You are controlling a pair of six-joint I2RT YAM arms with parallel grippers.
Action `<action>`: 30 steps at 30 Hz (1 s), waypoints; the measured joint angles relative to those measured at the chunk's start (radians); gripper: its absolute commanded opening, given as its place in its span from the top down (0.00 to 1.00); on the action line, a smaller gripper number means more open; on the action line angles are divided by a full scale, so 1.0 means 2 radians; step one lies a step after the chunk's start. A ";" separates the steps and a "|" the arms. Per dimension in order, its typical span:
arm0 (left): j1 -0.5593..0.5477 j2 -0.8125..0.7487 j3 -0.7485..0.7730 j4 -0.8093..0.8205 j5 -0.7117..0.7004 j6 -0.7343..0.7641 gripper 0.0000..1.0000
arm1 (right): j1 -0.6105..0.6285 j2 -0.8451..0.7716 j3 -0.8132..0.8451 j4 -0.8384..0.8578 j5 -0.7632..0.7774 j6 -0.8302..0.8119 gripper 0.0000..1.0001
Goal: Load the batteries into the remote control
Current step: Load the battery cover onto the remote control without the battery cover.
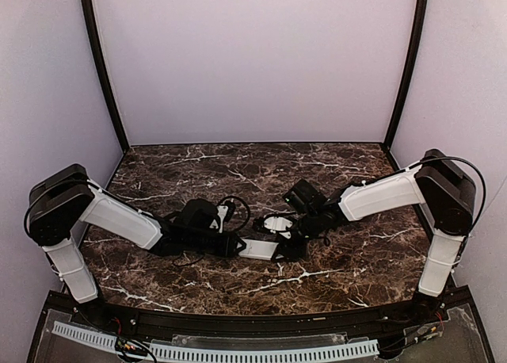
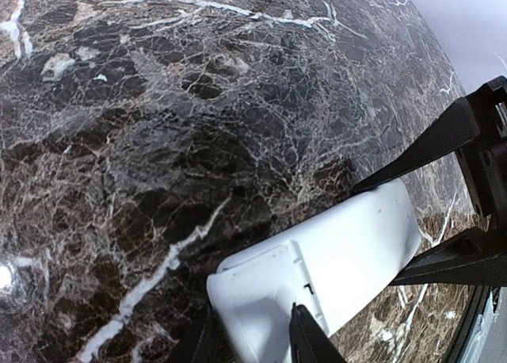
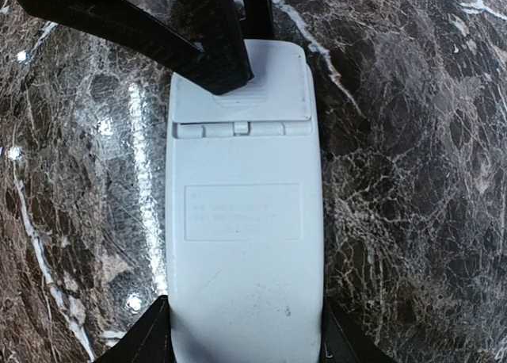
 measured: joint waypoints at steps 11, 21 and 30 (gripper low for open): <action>-0.012 0.000 -0.005 0.009 -0.019 -0.002 0.73 | 0.000 0.000 0.000 0.002 0.000 0.016 0.65; -0.013 0.000 -0.016 0.033 -0.026 0.000 0.82 | 0.009 0.000 0.000 0.004 0.011 0.030 0.68; -0.009 0.014 -0.006 0.042 -0.025 0.004 0.84 | 0.018 -0.003 -0.002 0.005 0.029 0.045 0.74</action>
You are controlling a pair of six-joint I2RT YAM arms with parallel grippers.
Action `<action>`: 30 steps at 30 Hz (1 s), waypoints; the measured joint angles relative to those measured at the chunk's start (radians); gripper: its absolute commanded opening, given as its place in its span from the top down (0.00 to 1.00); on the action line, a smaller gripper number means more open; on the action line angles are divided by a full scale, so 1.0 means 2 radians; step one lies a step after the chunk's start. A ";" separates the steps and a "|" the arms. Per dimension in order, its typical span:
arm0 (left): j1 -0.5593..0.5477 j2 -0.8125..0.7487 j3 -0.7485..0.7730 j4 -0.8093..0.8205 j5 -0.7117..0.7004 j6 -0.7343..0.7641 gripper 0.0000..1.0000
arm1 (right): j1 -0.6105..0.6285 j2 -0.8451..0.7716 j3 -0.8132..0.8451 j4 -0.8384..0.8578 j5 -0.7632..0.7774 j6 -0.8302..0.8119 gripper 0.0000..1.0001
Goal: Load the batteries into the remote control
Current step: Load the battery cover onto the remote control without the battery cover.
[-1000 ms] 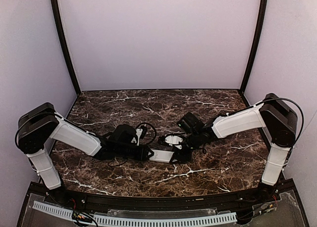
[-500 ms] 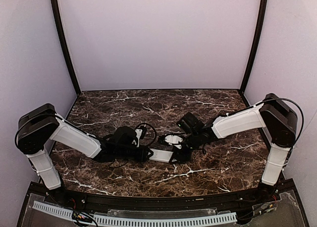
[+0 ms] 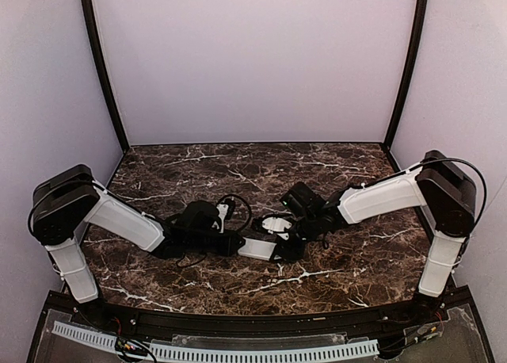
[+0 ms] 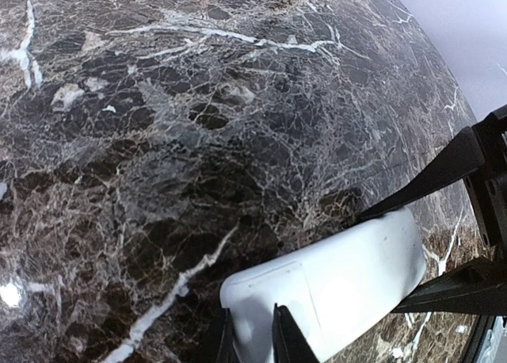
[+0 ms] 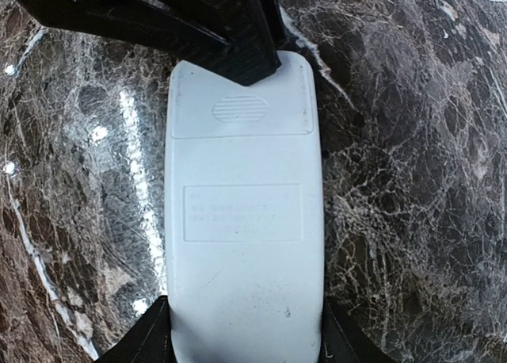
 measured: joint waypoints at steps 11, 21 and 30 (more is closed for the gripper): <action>0.006 0.008 0.009 0.003 0.004 0.002 0.87 | 0.009 -0.003 -0.003 0.003 0.017 0.022 0.80; 0.010 -0.005 0.005 -0.022 0.031 0.004 0.86 | 0.011 -0.010 -0.022 0.029 0.023 0.026 0.83; 0.019 -0.005 0.006 -0.023 0.064 0.016 0.86 | 0.012 -0.011 -0.024 0.034 0.024 0.019 0.83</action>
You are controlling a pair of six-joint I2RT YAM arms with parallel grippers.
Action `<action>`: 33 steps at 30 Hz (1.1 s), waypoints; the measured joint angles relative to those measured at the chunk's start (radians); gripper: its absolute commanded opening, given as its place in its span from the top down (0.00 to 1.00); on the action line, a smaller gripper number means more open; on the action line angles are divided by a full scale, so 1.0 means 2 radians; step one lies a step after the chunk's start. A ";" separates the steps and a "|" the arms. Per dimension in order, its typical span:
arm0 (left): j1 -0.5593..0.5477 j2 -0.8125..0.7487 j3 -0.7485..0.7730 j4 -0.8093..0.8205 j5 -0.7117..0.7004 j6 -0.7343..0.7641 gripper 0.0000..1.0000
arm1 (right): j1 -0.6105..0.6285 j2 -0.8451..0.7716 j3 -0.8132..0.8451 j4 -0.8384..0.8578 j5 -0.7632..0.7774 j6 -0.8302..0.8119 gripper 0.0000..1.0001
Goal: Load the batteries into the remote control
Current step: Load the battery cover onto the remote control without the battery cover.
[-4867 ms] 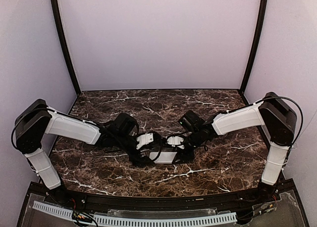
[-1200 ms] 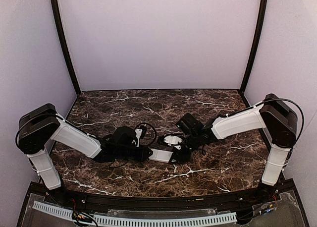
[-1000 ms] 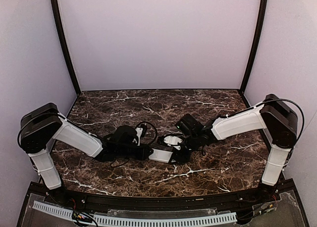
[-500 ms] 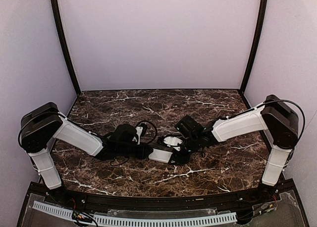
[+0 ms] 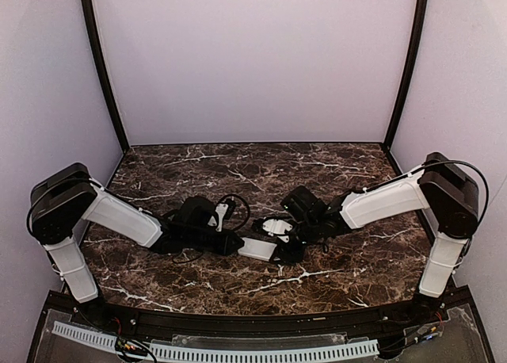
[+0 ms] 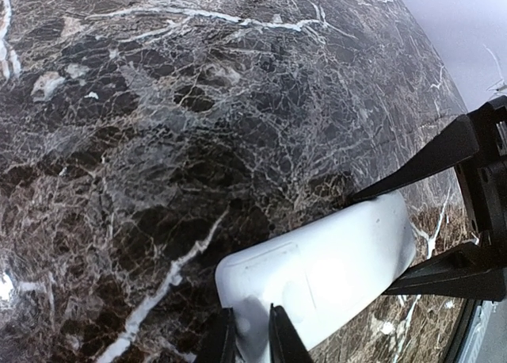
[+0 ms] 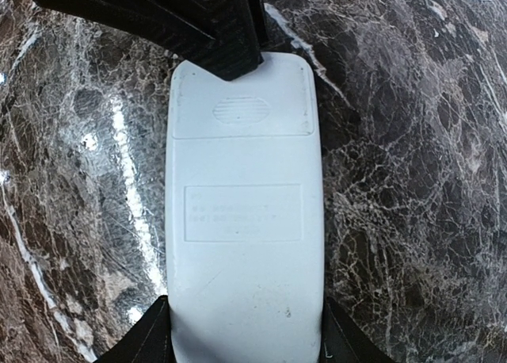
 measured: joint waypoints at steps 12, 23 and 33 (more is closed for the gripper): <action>0.008 0.002 0.002 -0.002 0.023 0.003 0.80 | 0.000 -0.004 -0.013 0.019 0.000 -0.019 0.85; 0.030 -0.014 -0.027 -0.007 0.111 -0.005 0.73 | -0.002 -0.006 -0.027 0.046 -0.006 -0.033 0.86; 0.052 -0.022 -0.026 -0.027 0.113 0.003 0.74 | -0.003 -0.001 -0.021 0.045 -0.015 -0.047 0.87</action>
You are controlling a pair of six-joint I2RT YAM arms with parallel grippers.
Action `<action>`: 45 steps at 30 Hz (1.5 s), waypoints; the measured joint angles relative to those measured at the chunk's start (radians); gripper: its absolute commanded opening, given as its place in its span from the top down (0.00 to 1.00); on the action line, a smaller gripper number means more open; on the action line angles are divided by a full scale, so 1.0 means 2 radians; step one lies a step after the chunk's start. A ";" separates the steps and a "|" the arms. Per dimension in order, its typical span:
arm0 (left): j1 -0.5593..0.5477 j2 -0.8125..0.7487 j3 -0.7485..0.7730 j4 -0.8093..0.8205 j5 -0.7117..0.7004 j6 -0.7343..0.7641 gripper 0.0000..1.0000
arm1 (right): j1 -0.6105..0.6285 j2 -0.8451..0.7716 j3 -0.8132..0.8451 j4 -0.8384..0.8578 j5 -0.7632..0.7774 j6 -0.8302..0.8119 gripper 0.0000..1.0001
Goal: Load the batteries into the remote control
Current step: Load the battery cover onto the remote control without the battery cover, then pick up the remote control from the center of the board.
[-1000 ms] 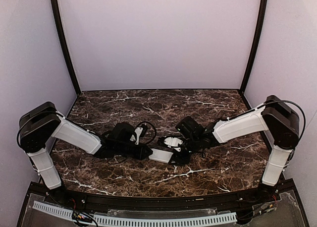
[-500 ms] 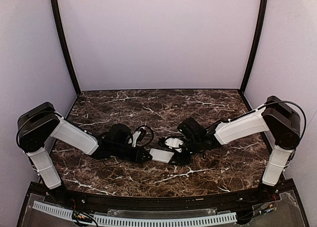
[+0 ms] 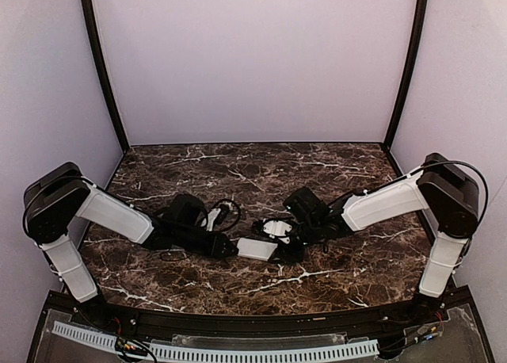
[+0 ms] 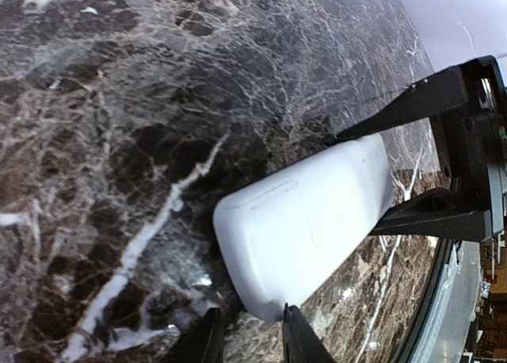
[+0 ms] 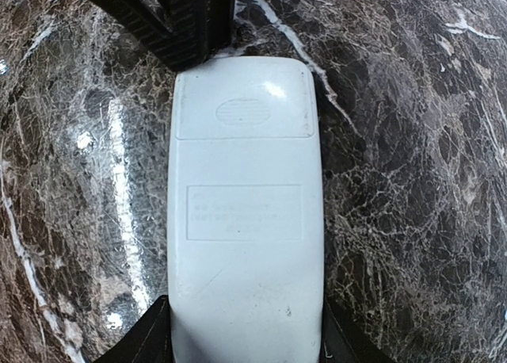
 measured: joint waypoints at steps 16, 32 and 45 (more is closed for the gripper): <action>-0.003 -0.017 0.047 -0.125 -0.110 0.060 0.85 | -0.004 0.012 0.026 -0.033 -0.017 -0.003 0.88; -0.016 0.004 0.072 -0.115 -0.122 0.080 0.38 | -0.005 0.014 0.031 -0.038 -0.021 -0.017 0.60; 0.008 -0.108 0.037 -0.132 -0.103 0.156 0.01 | 0.000 -0.001 0.013 -0.031 -0.013 -0.026 0.01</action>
